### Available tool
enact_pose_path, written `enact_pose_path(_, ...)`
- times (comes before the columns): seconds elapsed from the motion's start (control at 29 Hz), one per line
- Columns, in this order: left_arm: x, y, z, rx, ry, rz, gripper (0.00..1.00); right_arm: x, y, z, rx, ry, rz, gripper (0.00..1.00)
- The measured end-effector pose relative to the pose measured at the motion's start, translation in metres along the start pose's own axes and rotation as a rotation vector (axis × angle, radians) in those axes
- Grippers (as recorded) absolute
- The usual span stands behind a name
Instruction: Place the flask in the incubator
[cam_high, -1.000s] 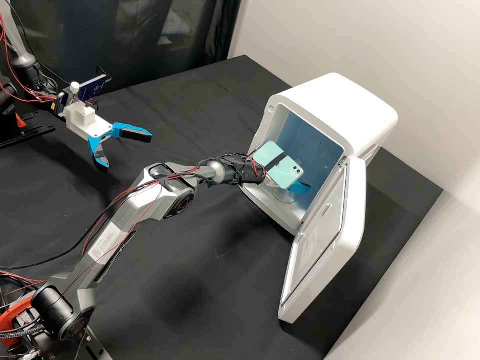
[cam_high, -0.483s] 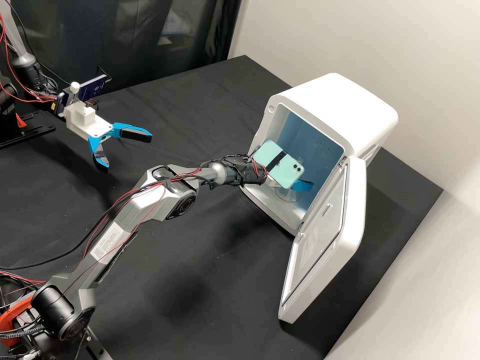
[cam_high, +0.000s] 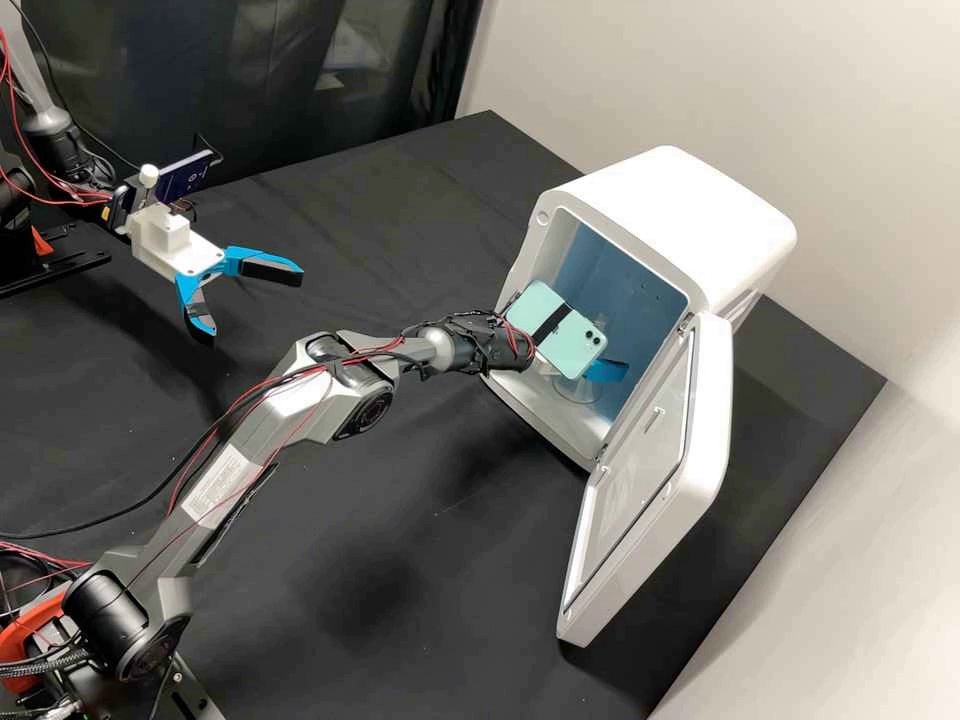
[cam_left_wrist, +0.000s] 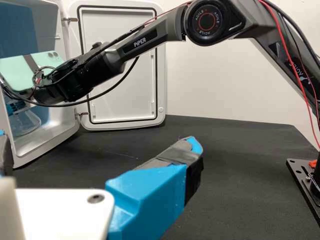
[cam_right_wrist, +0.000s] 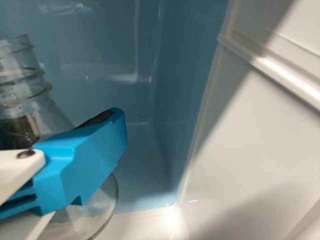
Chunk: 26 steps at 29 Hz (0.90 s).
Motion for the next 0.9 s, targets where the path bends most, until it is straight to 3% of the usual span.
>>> enact_pose_path(0.28, 0.000, 0.0000, 0.000, 0.000, 0.000, 0.000, 1.00, 0.002, -0.002, 0.003, -0.040, -0.012, -0.007, 1.00)
enact_pose_path(0.9, 0.000, 0.0000, 0.000, 0.000, 0.000, 0.000, 1.00, 0.008, -0.009, 0.012, -0.041, -0.012, -0.056, 1.00)
